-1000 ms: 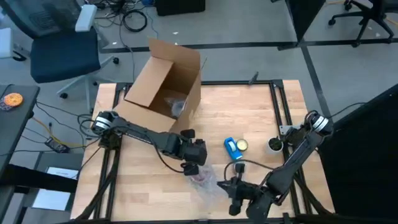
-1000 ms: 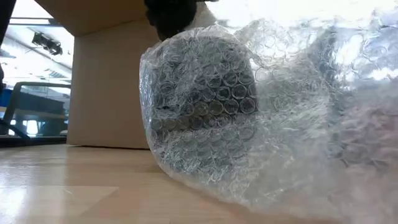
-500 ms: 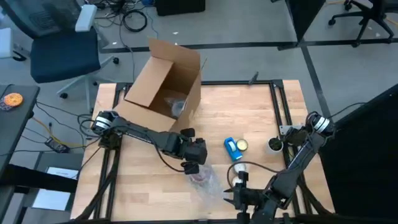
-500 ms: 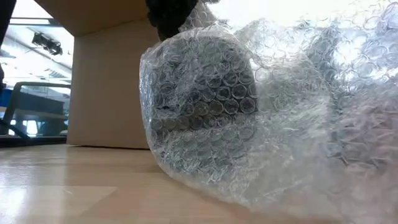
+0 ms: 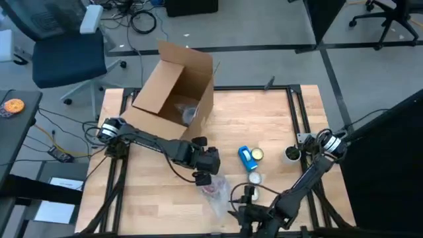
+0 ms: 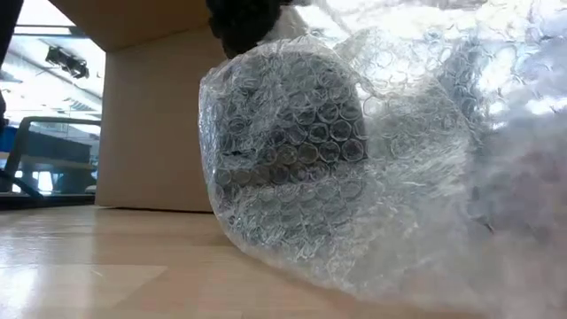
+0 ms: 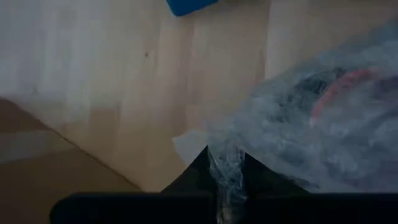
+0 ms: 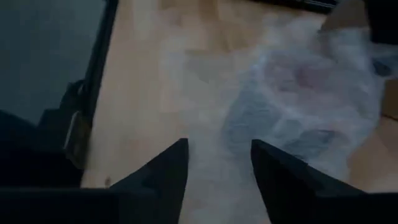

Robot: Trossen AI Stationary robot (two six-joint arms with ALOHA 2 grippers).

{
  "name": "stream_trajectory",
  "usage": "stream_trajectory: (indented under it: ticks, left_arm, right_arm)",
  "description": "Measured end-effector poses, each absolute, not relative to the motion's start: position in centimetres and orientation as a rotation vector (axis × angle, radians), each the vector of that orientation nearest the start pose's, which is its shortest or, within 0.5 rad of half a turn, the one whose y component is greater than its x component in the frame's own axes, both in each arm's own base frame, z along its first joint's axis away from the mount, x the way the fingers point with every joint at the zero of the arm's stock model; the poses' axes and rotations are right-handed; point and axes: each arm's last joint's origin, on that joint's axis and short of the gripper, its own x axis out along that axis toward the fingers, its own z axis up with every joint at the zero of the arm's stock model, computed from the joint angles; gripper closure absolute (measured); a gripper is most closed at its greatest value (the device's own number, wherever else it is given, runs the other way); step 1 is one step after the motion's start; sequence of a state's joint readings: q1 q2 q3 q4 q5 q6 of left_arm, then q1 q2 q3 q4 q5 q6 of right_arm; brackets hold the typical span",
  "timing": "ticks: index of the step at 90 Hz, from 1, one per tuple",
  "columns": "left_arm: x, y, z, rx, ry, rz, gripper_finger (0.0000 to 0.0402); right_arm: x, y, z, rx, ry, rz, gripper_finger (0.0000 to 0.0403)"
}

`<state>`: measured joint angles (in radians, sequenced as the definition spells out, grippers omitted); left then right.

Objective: Wrap mug
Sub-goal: Wrap the mug with the bubble wrap

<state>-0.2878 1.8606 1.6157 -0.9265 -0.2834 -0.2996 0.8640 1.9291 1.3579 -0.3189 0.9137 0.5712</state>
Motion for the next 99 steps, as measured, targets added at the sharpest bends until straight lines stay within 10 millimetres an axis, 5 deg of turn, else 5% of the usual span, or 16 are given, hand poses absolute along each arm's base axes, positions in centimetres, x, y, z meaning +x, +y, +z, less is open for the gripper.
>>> stream_trajectory:
  ticks: [15,23,67,99]
  left_arm:
    - [36.8,-10.1,26.6,0.072,1.139,0.162,0.0402]
    - [36.7,-10.1,26.6,0.081,1.146,0.165,0.0402]
    - [36.8,-10.1,26.6,0.075,1.137,0.171,0.0402]
    - [36.9,-10.1,26.6,0.049,1.129,0.181,0.0402]
  right_arm:
    - [28.1,29.5,20.4,-0.187,0.547,-0.112,0.0383]
    - [27.9,30.3,20.8,-0.181,0.530,-0.046,0.0397]
    - [27.6,30.8,21.6,-0.369,0.476,0.012,0.0239]
    - [27.8,31.0,20.4,-0.603,0.470,-0.033,0.0227]
